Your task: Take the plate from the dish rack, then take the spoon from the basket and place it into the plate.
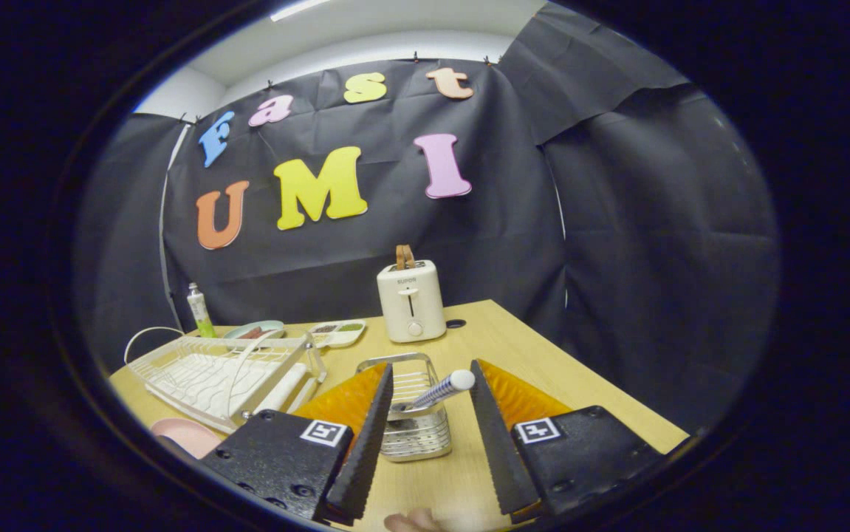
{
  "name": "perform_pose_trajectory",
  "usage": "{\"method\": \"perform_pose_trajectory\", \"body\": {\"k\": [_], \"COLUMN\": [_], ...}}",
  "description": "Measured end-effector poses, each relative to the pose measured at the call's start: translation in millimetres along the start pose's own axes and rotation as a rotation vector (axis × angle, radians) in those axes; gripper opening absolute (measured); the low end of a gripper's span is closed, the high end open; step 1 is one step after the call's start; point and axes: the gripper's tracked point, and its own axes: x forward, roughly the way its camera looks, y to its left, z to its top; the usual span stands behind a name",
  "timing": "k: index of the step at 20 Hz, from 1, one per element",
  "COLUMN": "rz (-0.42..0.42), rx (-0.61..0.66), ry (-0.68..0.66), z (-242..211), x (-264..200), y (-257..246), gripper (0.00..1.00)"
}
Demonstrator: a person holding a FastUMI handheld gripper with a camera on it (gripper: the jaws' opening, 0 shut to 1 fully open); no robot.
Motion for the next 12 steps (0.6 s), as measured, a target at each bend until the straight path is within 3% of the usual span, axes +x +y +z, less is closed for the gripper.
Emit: {"method": "perform_pose_trajectory", "body": {"k": [2, 5, 7, 8, 10, 12], "rz": [0.047, 0.061, 0.042, 0.049, 0.092, 0.052], "rx": [0.004, 0.029, 0.025, 0.036, 0.073, 0.049], "ry": [0.053, 0.074, 0.079, 0.086, 0.092, 0.071], "z": [-10.4, -10.6, -7.5, -7.4, 2.7, 15.5], "x": [9.2, 19.4, 21.5, 25.0, 18.0, 23.9], "y": [4.0, 5.3, -0.4, -1.0, 7.9, 0.9], "gripper": [0.61, 0.58, 0.46, 0.3, 0.24, 0.14]}}
